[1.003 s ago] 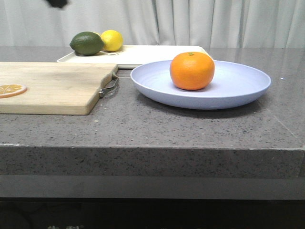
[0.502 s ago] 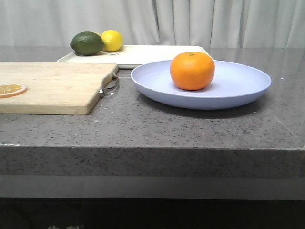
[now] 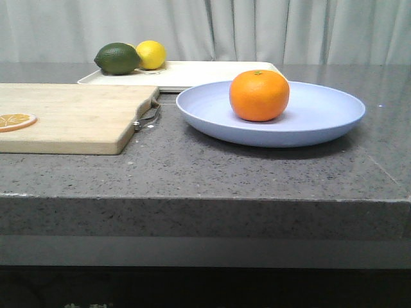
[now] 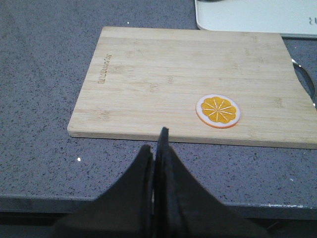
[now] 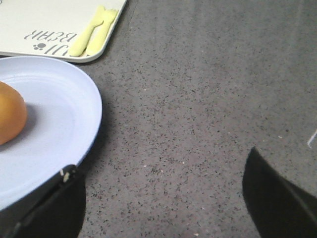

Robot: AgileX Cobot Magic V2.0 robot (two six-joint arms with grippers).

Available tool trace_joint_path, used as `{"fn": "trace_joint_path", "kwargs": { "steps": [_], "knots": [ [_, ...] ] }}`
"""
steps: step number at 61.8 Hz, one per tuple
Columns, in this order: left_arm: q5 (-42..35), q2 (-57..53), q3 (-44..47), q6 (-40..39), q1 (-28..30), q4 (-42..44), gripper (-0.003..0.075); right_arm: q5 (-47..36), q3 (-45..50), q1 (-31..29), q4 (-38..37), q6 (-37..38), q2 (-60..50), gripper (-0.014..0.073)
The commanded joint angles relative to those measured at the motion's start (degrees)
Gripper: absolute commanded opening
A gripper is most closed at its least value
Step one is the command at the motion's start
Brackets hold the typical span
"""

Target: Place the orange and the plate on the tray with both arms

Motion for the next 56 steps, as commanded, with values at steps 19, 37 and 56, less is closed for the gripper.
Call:
{"fn": "trace_joint_path", "kwargs": {
  "steps": [19,37,56],
  "knots": [
    [-12.76,-14.37,8.92,-0.52,0.09,-0.29,-0.0017,6.36,-13.8,3.11,9.31,-0.21,13.61,0.065],
    [-14.96,-15.6,11.14,-0.52,0.09,-0.29,-0.0017,14.09,-26.28,3.12,15.76,-1.05,31.01,0.065],
    [-15.06,-15.6,11.14,-0.42,0.09,-0.29,-0.0017,16.8,-32.07,3.12,23.16,-5.02,40.01,0.0478]
  ]
}}
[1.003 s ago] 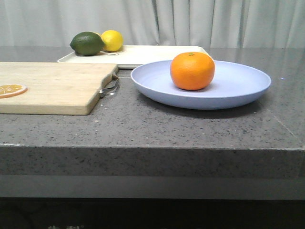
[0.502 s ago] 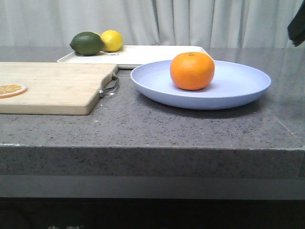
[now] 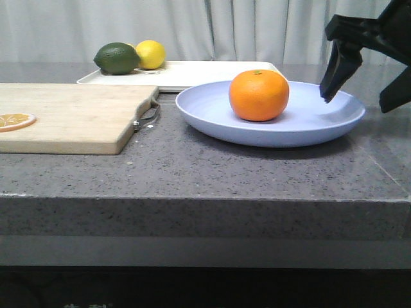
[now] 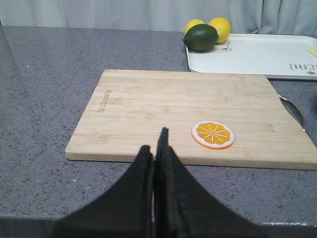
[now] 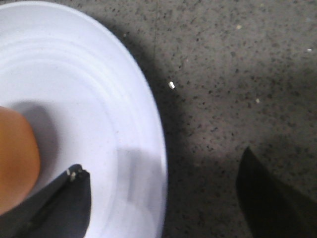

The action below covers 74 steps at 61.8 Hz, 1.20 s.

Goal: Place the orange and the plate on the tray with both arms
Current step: 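Lower the right gripper to the plate rim farthest from the orange, then grip the plate rim with the right gripper and lift the plate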

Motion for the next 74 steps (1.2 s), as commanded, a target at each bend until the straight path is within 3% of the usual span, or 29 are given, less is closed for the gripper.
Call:
{"fn": "trace_joint_path", "kwargs": {
  "steps": [1,13,22,33,48,59,74],
  "knots": [
    [-5.2,0.57,-1.35,-0.3,0.09,-0.29,-0.0017,-1.3,-2.63,0.12,1.96,-1.23,-1.06,0.0454],
    [-5.32,0.57,-1.35,-0.31,0.09,-0.29,-0.0017,-1.44,-2.71,0.12,2.45,-1.23,-0.92,0.0104],
    [-5.32,0.57,-1.35,-0.23,0.09,-0.29,-0.0017,-1.3,-2.75,0.12,2.72,-1.23,-0.92,-0.0073],
    [-5.32,0.57,-1.35,-0.23,0.09,-0.29,-0.0017,1.39,-5.16,0.05,4.44,-1.23,-0.92,-0.006],
    [-5.32,0.57,-1.35,-0.23,0.09,-0.29,-0.0017,8.36,-17.05,0.05,7.53,-1.23,1.81,-0.006],
    [-5.32,0.57,-1.35,-0.23,0.09,-0.29,-0.0017,14.64,-33.4,0.05,11.41,-1.12,9.89,-0.006],
    [-5.32,0.57,-1.35,-0.23,0.09,-0.29,-0.0017,18.64,-61.26,0.5,13.03,5.25,26.8,-0.006]
  ]
}}
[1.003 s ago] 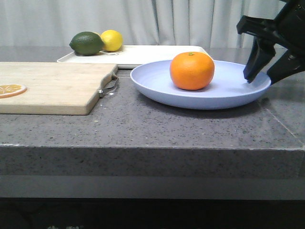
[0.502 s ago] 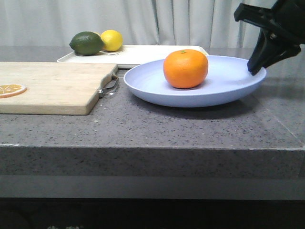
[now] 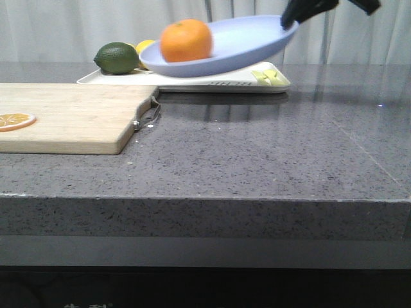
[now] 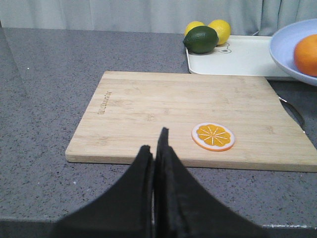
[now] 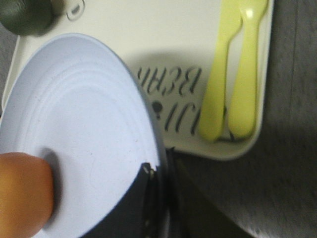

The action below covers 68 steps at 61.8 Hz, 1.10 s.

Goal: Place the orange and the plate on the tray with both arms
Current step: 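Grip the plate rim with the right gripper and lift the plate, then lower the plate with the orange onto the white tray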

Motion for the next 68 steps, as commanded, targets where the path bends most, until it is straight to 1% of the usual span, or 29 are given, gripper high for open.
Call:
{"fn": "trace_joint_path", "kwargs": {
  "steps": [1,10,20,27,42,47,59,63,68],
  "knots": [
    [-4.97,0.57,-1.35,-0.23,0.09,-0.29,-0.0017,-1.86,-12.02,0.17,4.06,3.65,3.26,-0.006],
    [-4.97,0.57,-1.35,-0.23,0.09,-0.29,-0.0017,-1.81,-28.65,0.33,4.06,9.98,14.75,-0.006],
    [-4.97,0.57,-1.35,-0.23,0.09,-0.29,-0.0017,-1.7,-42.42,0.33,4.06,15.06,25.32,-0.006],
    [-4.97,0.57,-1.35,-0.23,0.09,-0.29,-0.0017,-1.98,-46.8,0.33,4.48,16.05,29.37,-0.006],
    [-4.97,0.57,-1.35,-0.23,0.09,-0.29,-0.0017,-3.29,-46.95,0.94,4.91,15.54,31.85,-0.0053],
    [-4.97,0.57,-1.35,-0.23,0.09,-0.29,-0.0017,-3.49,-46.95,1.45,4.91,15.57,32.38,-0.0002],
    [-4.97,0.57,-1.35,-0.23,0.09,-0.29,-0.0017,-2.64,-47.0,2.01,4.91,15.52,32.81,0.0248],
    [-4.97,0.57,-1.35,-0.23,0.09,-0.29,-0.0017,-2.14,-47.34,1.31,4.86,15.52,32.41,0.0285],
    [-4.97,0.57,-1.35,-0.23,0.09,-0.29,-0.0017,-1.18,-48.02,-0.08,4.86,15.52,31.41,0.0287]
  ]
}}
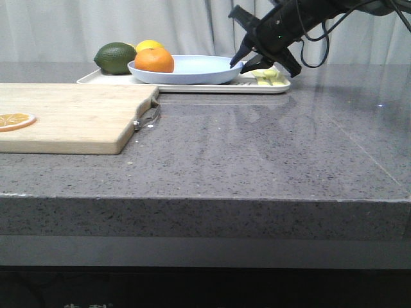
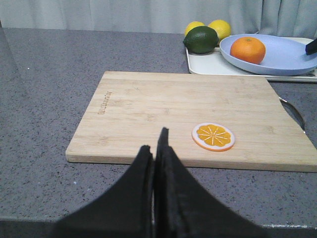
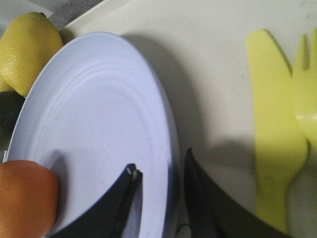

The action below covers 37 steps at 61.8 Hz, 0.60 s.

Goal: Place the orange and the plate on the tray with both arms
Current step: 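Lower the plate with the orange onto the white tray, then open the right gripper and withdraw it from the plate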

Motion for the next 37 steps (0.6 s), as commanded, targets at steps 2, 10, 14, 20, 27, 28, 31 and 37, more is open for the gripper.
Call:
{"fn": "trace_joint_path", "kwargs": {
  "steps": [2,10,14,20,27,28,31,37],
  "knots": [
    [-4.97,0.57,-1.35,-0.23,0.09,-0.29,-0.0017,-1.25,-3.24,-2.29,2.08,-0.35,-6.49,0.0287],
    [-5.05,0.57,-1.35,-0.23,0.09,-0.29,-0.0017,2.93,-6.55,-4.86,1.1,-0.35,-9.19,0.0241],
    [-5.05,0.57,-1.35,-0.23,0.09,-0.29,-0.0017,6.78,-8.67,-5.94,-0.17,-0.42,-10.72,0.0122],
    [-5.19,0.57,-1.35,-0.23,0.09,-0.29,-0.0017,12.33,-11.68,-6.62,-3.75,-1.61,-12.3,-0.0076],
    [-5.19,0.57,-1.35,-0.23,0.09,-0.29,-0.0017,20.92,-14.78,-6.53,-12.94,-1.82,-14.12,-0.0061],
    [-5.19,0.57,-1.35,-0.23,0.09,-0.29,-0.0017,21.97,-14.78,-6.5,-14.22,-1.9,-14.49,-0.0062],
    [-5.19,0.57,-1.35,-0.23,0.09,-0.29,-0.0017,24.7,-14.68,-6.42,-19.19,-2.68,-15.46,-0.0062],
    [-5.19,0.57,-1.35,-0.23,0.09,-0.29,-0.0017,24.65,-14.41,-6.28,-22.05,-4.98,-18.0,-0.0062]
  ]
}}
